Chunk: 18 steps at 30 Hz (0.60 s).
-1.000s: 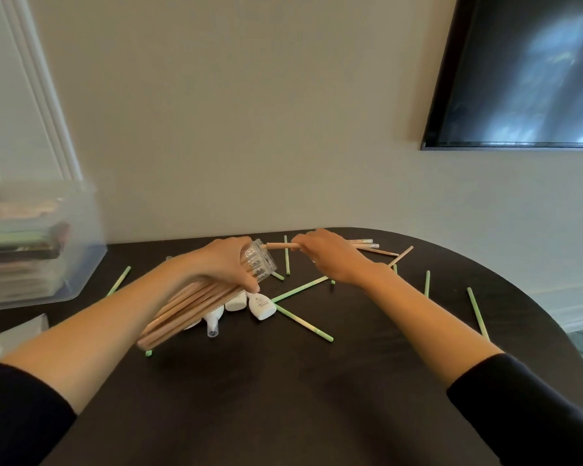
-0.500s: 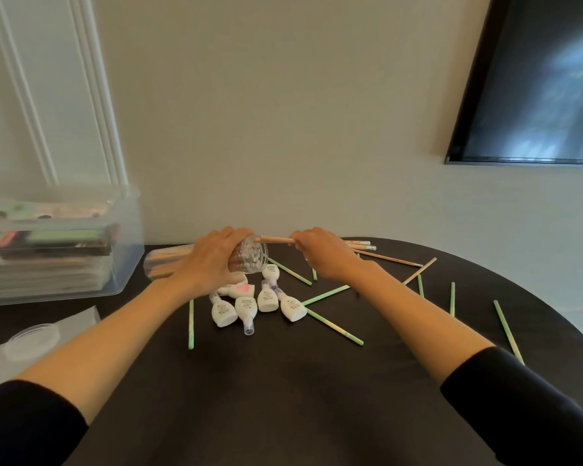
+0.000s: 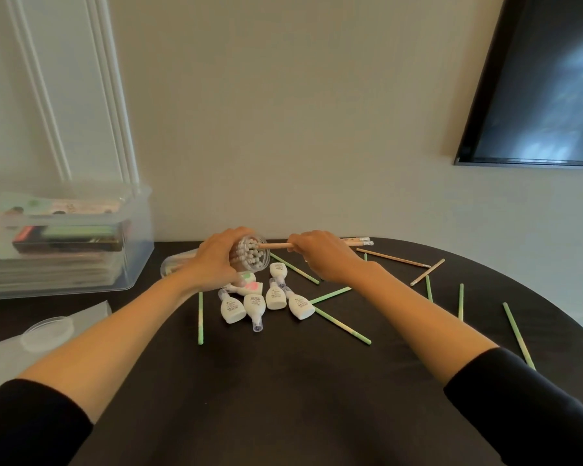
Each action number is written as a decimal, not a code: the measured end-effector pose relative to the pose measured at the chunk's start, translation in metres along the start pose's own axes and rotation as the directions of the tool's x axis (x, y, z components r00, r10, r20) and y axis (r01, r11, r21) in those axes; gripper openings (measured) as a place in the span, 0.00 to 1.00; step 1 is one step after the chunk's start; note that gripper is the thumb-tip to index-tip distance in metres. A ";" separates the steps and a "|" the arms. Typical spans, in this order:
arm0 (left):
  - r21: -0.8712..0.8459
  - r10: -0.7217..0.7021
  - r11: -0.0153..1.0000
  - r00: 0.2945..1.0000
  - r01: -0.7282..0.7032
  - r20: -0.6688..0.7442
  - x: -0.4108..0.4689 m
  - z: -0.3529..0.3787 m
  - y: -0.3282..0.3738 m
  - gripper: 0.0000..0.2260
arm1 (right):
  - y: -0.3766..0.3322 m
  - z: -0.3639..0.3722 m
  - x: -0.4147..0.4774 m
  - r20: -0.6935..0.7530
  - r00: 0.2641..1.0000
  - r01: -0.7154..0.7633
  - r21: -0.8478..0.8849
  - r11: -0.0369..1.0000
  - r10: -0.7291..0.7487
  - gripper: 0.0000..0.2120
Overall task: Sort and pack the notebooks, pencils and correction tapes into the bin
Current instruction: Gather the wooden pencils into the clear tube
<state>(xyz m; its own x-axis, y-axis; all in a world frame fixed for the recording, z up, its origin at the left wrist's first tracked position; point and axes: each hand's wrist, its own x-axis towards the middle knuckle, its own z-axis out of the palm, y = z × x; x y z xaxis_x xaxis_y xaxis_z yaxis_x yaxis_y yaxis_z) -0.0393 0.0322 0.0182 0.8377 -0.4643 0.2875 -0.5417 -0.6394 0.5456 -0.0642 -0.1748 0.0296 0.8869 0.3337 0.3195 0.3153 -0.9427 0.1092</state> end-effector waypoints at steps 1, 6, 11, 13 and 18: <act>-0.062 -0.016 0.998 1.000 0.017 0.020 -0.001 0.000 0.002 0.34 | -0.002 0.000 0.000 -0.005 1.000 0.024 -0.019 1.000 -0.024 0.10; -0.178 -0.002 0.984 0.998 0.014 0.066 -0.003 0.002 0.007 0.32 | -0.002 -0.003 0.000 -0.033 0.997 0.066 -0.065 0.996 -0.068 0.12; -0.125 -0.012 0.992 0.999 0.017 0.037 -0.002 0.002 0.005 0.33 | 0.001 -0.007 -0.001 -0.071 0.997 -0.003 -0.071 0.998 -0.002 0.12; -0.104 -0.021 0.994 1.000 0.023 0.022 -0.001 0.003 0.006 0.33 | -0.001 -0.008 0.000 -0.061 0.997 -0.045 -0.061 0.997 0.041 0.10; -0.143 -0.046 0.989 0.999 0.045 0.001 0.001 0.008 0.008 0.32 | -0.009 -0.008 0.000 0.057 0.995 -0.080 -0.006 0.997 0.080 0.09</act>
<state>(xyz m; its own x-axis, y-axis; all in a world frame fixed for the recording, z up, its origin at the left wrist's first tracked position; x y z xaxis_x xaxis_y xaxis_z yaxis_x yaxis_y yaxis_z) -0.0436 0.0220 0.0162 0.8614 -0.4355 0.2614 -0.4878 -0.5658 0.6648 -0.0695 -0.1660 0.0360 0.9271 0.2564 0.2735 0.2410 -0.9664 0.0893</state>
